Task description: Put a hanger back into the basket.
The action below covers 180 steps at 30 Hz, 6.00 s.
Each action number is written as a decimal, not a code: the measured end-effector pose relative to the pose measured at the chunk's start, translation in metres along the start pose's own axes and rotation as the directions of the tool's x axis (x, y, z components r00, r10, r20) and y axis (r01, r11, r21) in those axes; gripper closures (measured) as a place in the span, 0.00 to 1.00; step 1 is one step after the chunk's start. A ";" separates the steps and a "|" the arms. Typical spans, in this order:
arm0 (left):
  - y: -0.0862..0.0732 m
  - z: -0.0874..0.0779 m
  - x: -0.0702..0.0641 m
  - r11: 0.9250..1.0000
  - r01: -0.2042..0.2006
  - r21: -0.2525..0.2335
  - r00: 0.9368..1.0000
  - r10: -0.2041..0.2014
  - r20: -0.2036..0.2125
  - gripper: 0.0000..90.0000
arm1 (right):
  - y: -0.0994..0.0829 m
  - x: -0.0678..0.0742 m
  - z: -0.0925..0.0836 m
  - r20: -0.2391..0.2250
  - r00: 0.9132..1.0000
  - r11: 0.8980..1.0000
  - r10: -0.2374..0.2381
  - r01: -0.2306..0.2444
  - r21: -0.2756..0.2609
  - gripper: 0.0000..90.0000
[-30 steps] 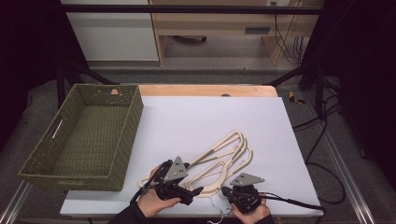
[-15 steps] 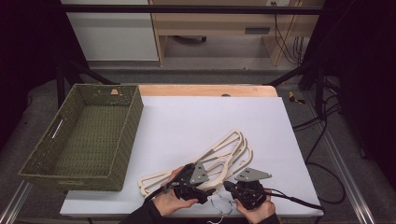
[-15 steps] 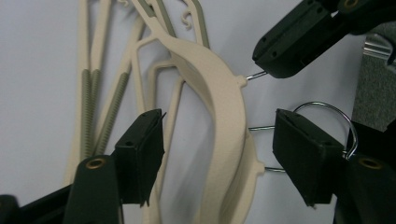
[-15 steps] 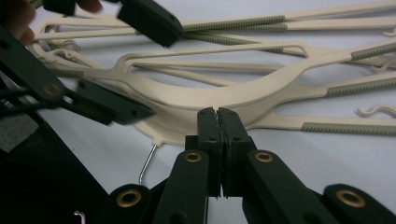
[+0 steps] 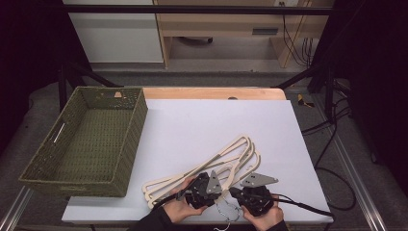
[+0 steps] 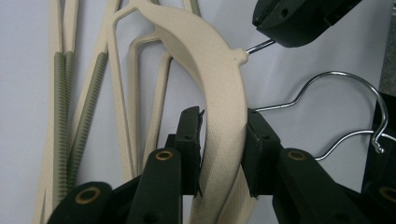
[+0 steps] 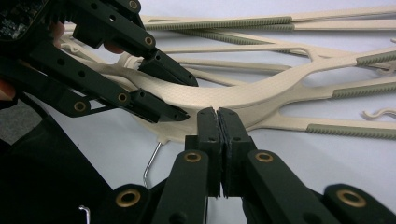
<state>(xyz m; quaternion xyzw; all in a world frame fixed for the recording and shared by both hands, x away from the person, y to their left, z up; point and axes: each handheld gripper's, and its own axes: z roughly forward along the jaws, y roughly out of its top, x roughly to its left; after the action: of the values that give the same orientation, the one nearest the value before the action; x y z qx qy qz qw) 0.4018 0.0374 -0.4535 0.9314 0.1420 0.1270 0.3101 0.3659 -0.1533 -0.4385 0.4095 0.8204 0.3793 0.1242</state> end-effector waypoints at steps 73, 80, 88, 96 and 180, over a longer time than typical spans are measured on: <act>-0.024 -0.224 0.097 0.855 0.218 -0.471 0.925 -0.335 -0.180 0.96 | -0.005 -0.065 -0.052 0.104 0.994 0.937 0.036 0.002 -0.348 0.10; -0.032 -0.253 0.123 0.856 0.222 -0.467 0.917 -0.347 -0.199 0.96 | -0.005 -0.065 -0.052 0.103 0.994 0.937 0.035 0.003 -0.349 0.10; -0.053 -0.281 0.159 0.854 0.253 -0.454 0.898 -0.382 -0.219 0.96 | -0.005 -0.065 -0.050 0.107 0.994 0.939 0.039 0.000 -0.344 0.10; -0.084 -0.303 0.193 0.871 0.258 -0.419 0.873 -0.396 -0.284 0.96 | -0.005 -0.066 -0.048 0.107 0.994 0.940 0.039 -0.001 -0.340 0.10; -0.190 -0.196 0.199 0.908 0.417 -0.033 0.859 -0.406 -0.311 0.78 | -0.005 -0.062 -0.042 0.096 0.995 0.947 0.021 0.011 -0.320 0.09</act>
<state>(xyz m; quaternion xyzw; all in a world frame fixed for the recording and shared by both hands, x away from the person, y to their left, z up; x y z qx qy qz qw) 0.4877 0.3575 -0.3884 0.8531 0.3866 0.2004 0.2874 0.3805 -0.2249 -0.4201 0.4040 0.7398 0.4872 0.2284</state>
